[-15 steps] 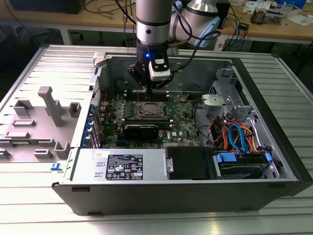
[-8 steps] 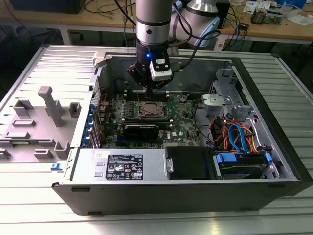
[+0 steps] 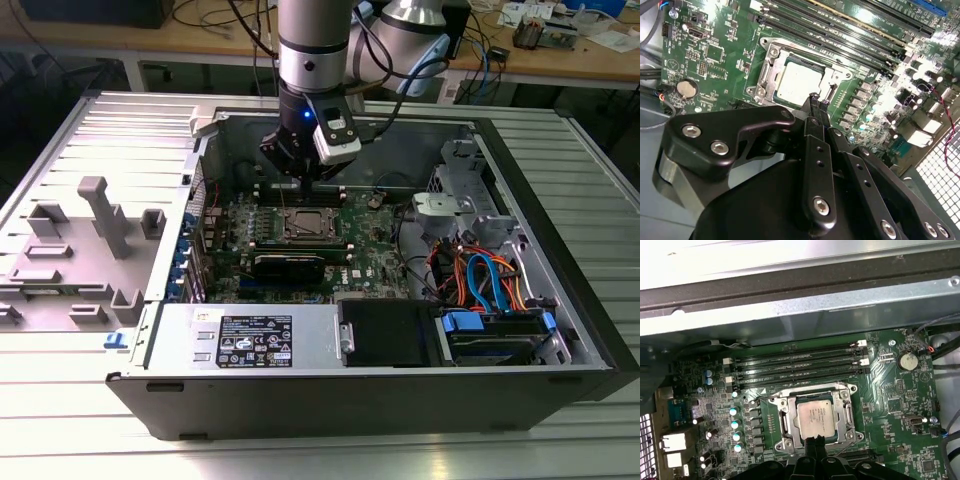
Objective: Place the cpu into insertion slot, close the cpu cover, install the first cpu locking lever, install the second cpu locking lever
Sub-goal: 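Install the first cpu locking lever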
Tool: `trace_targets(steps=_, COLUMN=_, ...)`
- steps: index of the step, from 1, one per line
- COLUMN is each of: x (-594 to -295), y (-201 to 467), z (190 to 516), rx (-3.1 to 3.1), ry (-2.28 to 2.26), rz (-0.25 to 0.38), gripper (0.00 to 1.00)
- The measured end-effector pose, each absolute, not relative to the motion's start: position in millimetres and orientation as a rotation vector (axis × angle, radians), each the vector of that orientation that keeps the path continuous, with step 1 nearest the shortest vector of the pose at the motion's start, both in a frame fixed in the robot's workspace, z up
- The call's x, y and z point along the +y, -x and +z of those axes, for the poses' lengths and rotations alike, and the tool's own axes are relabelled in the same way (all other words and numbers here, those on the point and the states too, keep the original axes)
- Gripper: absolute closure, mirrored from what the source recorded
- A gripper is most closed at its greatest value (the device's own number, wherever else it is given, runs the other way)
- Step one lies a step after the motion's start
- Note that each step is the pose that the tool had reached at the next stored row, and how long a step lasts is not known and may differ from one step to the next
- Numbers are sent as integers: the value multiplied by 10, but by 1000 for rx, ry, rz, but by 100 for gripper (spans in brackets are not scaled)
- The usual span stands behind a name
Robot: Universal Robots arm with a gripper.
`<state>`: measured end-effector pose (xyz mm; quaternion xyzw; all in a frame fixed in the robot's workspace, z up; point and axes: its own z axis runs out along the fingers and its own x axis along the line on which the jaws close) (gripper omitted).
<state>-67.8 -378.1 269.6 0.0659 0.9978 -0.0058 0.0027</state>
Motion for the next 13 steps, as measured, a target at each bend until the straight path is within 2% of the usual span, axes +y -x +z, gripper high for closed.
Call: trace_targets(steps=13, x=-3781, y=769, z=2696, rx=3135, ry=-84, rz=-14, gripper=89)
